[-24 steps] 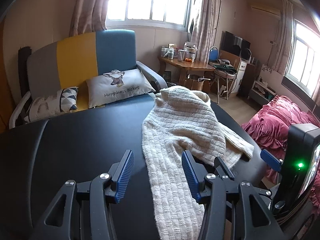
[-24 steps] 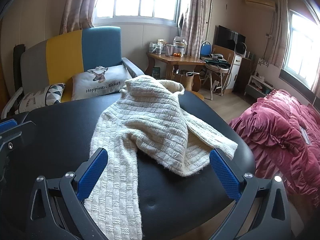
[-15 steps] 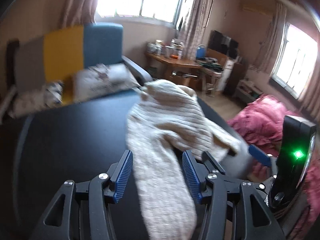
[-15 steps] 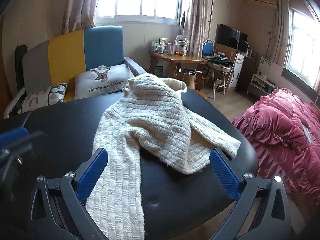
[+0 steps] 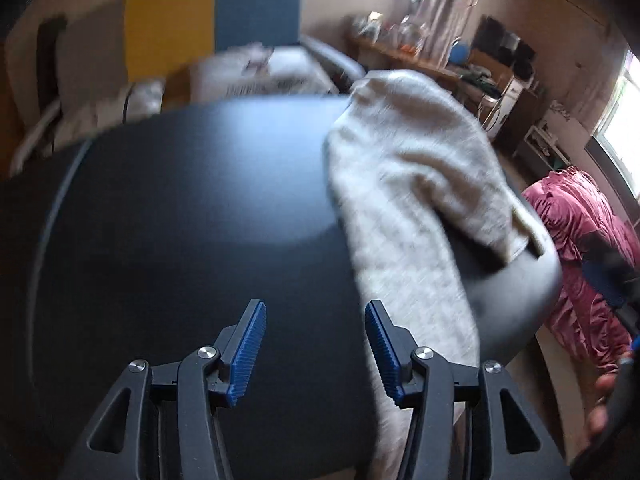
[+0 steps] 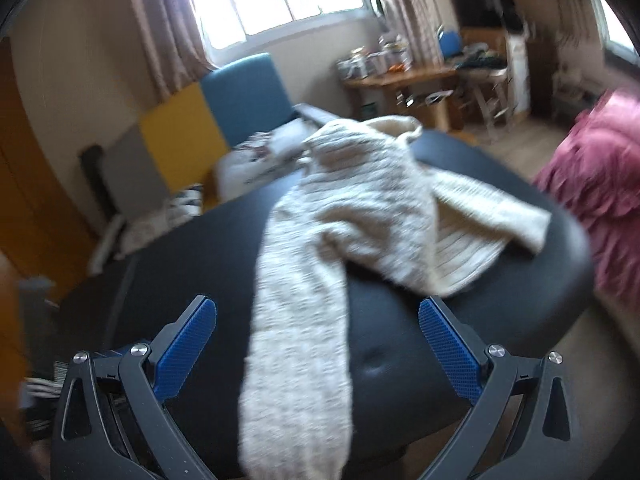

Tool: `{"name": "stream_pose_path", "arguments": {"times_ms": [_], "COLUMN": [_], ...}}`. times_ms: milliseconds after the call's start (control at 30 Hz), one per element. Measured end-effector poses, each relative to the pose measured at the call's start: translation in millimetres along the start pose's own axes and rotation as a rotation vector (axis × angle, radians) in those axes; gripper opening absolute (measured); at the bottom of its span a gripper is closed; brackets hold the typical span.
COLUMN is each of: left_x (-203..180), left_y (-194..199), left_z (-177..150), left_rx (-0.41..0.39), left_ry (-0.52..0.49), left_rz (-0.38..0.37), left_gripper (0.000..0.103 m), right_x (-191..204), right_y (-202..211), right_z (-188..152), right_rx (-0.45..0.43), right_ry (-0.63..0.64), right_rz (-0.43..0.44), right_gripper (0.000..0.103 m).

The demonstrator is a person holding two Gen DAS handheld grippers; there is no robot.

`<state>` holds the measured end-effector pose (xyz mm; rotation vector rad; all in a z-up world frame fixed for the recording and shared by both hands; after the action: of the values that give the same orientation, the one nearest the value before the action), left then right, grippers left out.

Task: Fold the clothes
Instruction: 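Move the left gripper toward the cream sweater's sleeve cuff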

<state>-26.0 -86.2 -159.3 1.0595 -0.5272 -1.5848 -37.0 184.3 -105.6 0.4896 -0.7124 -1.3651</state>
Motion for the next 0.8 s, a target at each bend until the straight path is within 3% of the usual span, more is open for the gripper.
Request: {"name": "stream_pose_path", "arguments": {"times_ms": [100,267,367,500,633,800], "left_x": [27,82,116,141,128,74], "left_y": [3,28,44,37,16,0], "left_z": [-9,-14,-22,-39,-43,-21], "left_rx": [0.013,-0.038,-0.045,0.031,0.074,0.094], "left_ry": [0.042,0.142,0.209,0.264,0.253,0.113], "left_rz": [-0.006,-0.027,-0.007,0.000,-0.039,-0.084], "left_gripper": [0.052,0.052,0.052,0.053,0.053,0.053], "right_x": [0,-2,-11,-24,-38,-49], "right_y": [2,5,-8,-23,-44,-57], "right_z": [-1,-1,-1,-1,-5,-13], "right_rx": [0.031,0.083,0.113,0.165,0.204,0.217], "right_ry": [-0.021,-0.053,-0.055,-0.088,-0.090,-0.094], "right_rz": [0.087,0.221,0.214,0.235,0.155,0.127], "right_gripper": [0.103,0.103,0.103,0.103,0.103,0.103]}}
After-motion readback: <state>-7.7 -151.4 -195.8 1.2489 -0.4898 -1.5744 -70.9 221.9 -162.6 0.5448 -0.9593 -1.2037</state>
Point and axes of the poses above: each gripper's, at about its wrist camera, not at the fingertips, and y roughly against the way its jaws point, x to its left, z to its top, the point moved 7 cm from there along -y, roughly the way its jaws point, and after that the axes turned 9 degrees about -z, right-handed, at the moved point
